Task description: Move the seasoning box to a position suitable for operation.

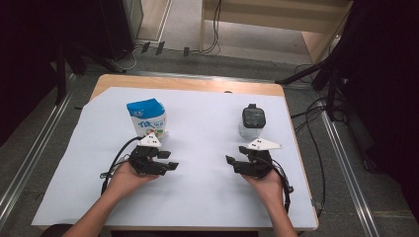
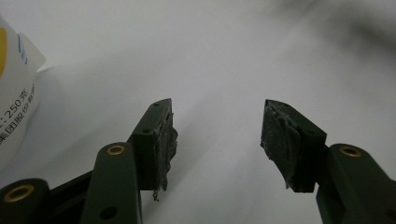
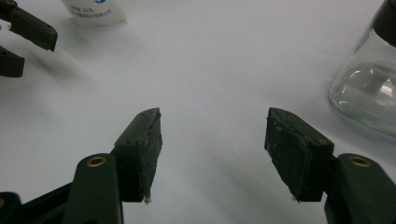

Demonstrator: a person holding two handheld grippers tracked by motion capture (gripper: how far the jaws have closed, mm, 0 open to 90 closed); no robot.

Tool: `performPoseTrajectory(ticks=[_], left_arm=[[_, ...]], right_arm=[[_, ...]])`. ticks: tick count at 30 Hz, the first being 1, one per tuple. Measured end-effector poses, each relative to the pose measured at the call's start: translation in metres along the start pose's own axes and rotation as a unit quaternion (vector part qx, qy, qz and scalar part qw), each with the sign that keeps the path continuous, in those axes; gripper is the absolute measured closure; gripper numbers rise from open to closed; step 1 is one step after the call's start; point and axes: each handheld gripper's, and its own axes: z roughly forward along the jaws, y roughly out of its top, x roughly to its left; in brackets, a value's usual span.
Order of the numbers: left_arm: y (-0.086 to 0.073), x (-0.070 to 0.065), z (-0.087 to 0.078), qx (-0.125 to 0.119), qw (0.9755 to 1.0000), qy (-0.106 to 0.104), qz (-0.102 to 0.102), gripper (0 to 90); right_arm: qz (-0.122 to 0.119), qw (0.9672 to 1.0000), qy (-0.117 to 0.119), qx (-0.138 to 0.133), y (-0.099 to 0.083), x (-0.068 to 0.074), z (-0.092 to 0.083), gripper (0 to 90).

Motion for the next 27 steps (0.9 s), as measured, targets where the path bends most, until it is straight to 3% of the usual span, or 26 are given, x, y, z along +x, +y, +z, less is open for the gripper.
performPoseTrajectory(ticks=[16,17,22,27], left_arm=[[-0.001,-0.002,-0.002,0.000,1.0000,-0.007,0.004,43.5],[-0.001,-0.001,-0.002,0.003,0.9999,-0.011,0.003,43.9],[-0.001,0.000,-0.002,0.009,0.9998,-0.015,-0.004,44.2],[-0.002,-0.001,-0.006,0.006,0.9999,-0.010,-0.004,43.7]], right_arm=[[0.009,0.9999,-0.009,-0.008,0.000,-0.004,-0.004,32.8],[0.005,0.9998,-0.017,-0.006,0.001,-0.004,-0.004,32.9],[0.005,0.9999,-0.013,-0.010,0.003,-0.006,-0.004,33.4],[0.017,0.9994,-0.021,-0.019,0.004,-0.011,-0.006,27.2]])
